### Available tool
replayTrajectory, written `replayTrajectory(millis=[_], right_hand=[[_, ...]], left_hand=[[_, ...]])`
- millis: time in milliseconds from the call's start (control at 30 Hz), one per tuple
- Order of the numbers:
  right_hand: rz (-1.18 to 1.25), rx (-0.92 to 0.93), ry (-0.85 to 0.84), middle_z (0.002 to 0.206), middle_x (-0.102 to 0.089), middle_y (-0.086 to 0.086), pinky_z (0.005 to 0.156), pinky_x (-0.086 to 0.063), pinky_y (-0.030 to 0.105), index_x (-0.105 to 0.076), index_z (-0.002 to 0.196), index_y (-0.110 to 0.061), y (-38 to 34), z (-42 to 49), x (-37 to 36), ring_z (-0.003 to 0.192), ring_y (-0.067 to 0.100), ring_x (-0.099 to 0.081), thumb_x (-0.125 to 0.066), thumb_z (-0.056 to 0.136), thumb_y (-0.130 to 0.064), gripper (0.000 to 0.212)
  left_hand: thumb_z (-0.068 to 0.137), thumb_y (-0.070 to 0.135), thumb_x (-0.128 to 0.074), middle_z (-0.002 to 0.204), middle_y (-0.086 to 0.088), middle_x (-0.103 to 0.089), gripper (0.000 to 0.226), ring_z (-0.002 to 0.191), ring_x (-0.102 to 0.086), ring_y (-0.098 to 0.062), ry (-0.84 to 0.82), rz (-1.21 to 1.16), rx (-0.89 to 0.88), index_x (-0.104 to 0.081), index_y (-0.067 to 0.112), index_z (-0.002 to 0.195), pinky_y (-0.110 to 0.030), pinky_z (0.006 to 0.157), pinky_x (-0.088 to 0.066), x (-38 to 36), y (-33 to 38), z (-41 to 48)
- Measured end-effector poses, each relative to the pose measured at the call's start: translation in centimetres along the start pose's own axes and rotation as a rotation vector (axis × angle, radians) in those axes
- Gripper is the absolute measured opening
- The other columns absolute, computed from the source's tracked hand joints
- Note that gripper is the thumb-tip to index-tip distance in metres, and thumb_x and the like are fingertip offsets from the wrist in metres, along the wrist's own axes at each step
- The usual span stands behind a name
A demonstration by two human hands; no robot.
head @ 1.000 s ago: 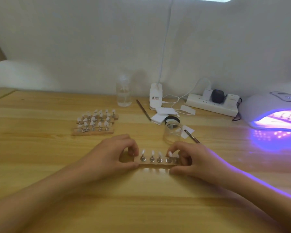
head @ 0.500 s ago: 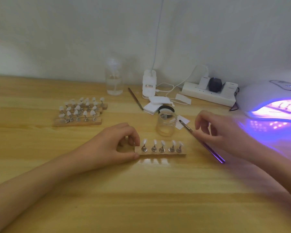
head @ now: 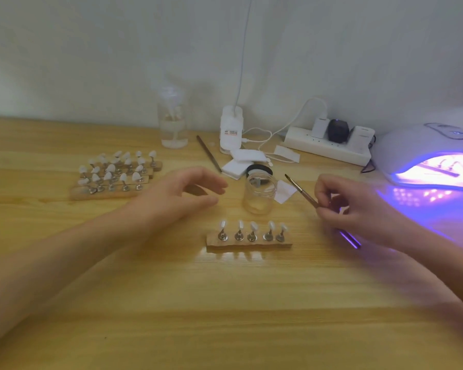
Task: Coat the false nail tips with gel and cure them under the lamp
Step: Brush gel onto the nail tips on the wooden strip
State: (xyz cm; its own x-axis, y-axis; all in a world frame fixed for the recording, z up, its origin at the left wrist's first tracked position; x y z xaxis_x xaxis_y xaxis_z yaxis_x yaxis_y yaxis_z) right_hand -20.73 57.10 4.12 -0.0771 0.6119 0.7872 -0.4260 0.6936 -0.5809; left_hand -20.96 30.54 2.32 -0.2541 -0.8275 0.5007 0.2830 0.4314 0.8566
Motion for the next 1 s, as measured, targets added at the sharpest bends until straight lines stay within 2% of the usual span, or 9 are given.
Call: replayTrajectory(millis=[100,200,367,467,567,733,833,900,1000], right_hand=[[0.326,-0.103,0.015,0.066,-0.053,-0.005,0.04,-0.041,0.026,-0.047,0.076,-0.02,1.0,0.0,-0.1,0.048,0.018,-0.056,-0.057,0.092,0.006,0.032],[0.536,-0.191,0.016,0.064,-0.054,-0.005,0.034,-0.032,0.019,-0.052,0.093,-0.01,2.0,-0.2,-0.9,0.042,0.015,-0.047,-0.053,0.095,0.007,0.017],[0.824,-0.322,0.011,0.087,-0.062,0.005,0.036,-0.032,0.013,-0.059,0.113,-0.007,2.6,-0.3,-1.4,0.042,0.007,-0.042,-0.062,0.085,-0.002,0.028],[0.893,-0.347,-0.009,0.094,-0.07,0.007,0.043,-0.037,0.012,-0.063,0.112,-0.01,2.9,-0.3,-1.5,0.047,0.006,-0.043,-0.063,0.079,-0.013,0.033],[0.945,-0.311,-0.041,0.088,-0.067,0.005,0.044,-0.037,0.012,-0.069,0.102,-0.013,2.9,-0.3,-1.6,0.05,0.005,-0.042,-0.06,0.081,-0.014,0.022],[0.958,-0.221,-0.04,0.088,-0.066,-0.001,0.051,-0.04,0.014,-0.076,0.102,-0.023,2.7,0.2,-1.6,0.058,0.005,-0.049,-0.058,0.087,-0.021,0.023],[0.954,-0.166,-0.035,0.098,-0.071,-0.001,0.058,-0.049,0.016,-0.074,0.113,-0.023,2.3,0.2,-1.5,0.077,0.007,-0.064,-0.059,0.09,-0.022,0.028],[0.897,-0.154,0.0,0.099,-0.072,-0.002,0.06,-0.052,0.016,-0.074,0.113,-0.025,2.2,0.1,-1.4,0.088,0.008,-0.068,-0.067,0.083,-0.02,0.032],[0.859,-0.131,0.073,0.086,-0.069,-0.005,0.056,-0.05,0.016,-0.075,0.1,-0.028,1.8,0.2,-1.6,0.071,0.008,-0.066,-0.074,0.075,-0.024,0.025]], left_hand=[[0.071,0.046,-0.075,0.108,0.03,-0.065,0.044,0.09,-0.06,0.01,-0.098,0.103,-0.002,-0.06,0.048,0.112,-0.013,0.077,-0.045,-1.9,0.8,2.4],[0.066,0.046,-0.082,0.106,0.031,-0.061,0.051,0.075,-0.054,0.008,-0.127,0.168,-0.032,-0.054,0.053,0.107,-0.007,0.072,-0.045,-3.6,1.2,4.4],[0.062,0.049,-0.084,0.1,0.034,-0.06,0.046,0.057,-0.047,0.003,-0.026,0.208,-0.058,-0.06,0.048,0.101,-0.023,0.067,-0.047,-3.7,1.0,5.7],[0.065,0.041,-0.086,0.099,0.041,-0.056,0.041,0.056,-0.046,0.001,-0.006,0.188,-0.071,-0.062,0.044,0.099,-0.013,0.06,-0.043,-3.2,1.1,5.4],[0.067,0.038,-0.086,0.094,0.046,-0.054,0.04,0.061,-0.046,0.0,-0.009,0.203,-0.063,-0.06,0.046,0.095,-0.013,0.062,-0.043,-2.3,0.7,4.5],[0.068,0.036,-0.085,0.099,0.025,-0.062,0.043,0.066,-0.049,0.004,0.019,0.22,-0.061,-0.059,0.048,0.101,-0.012,0.067,-0.044,-0.7,-0.2,3.0],[0.077,0.028,-0.081,0.102,0.018,-0.061,0.045,0.074,-0.057,0.003,0.003,0.263,-0.024,-0.054,0.04,0.11,-0.016,0.074,-0.05,-0.1,-0.7,2.0],[0.085,0.018,-0.073,0.099,0.014,-0.061,0.034,0.075,-0.058,0.003,-0.043,0.306,0.032,-0.052,0.037,0.104,-0.021,0.073,-0.051,0.4,-1.4,0.9],[0.077,0.028,-0.071,0.099,0.023,-0.056,0.037,0.081,-0.054,0.002,-0.22,0.39,0.044,-0.052,0.046,0.102,-0.016,0.071,-0.046,-0.2,-1.3,-1.4]])
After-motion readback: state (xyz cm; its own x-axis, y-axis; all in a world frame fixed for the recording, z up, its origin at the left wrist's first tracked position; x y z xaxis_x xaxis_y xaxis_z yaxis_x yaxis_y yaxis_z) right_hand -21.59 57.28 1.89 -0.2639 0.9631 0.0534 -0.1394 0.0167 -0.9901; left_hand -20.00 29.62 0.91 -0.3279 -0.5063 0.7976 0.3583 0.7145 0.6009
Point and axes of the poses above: each hand's wrist, its own z-axis towards the middle knuckle, its own x-axis out of the back of the hand, y = z × x, the point moved 8 cm from there along z, towards the middle knuckle
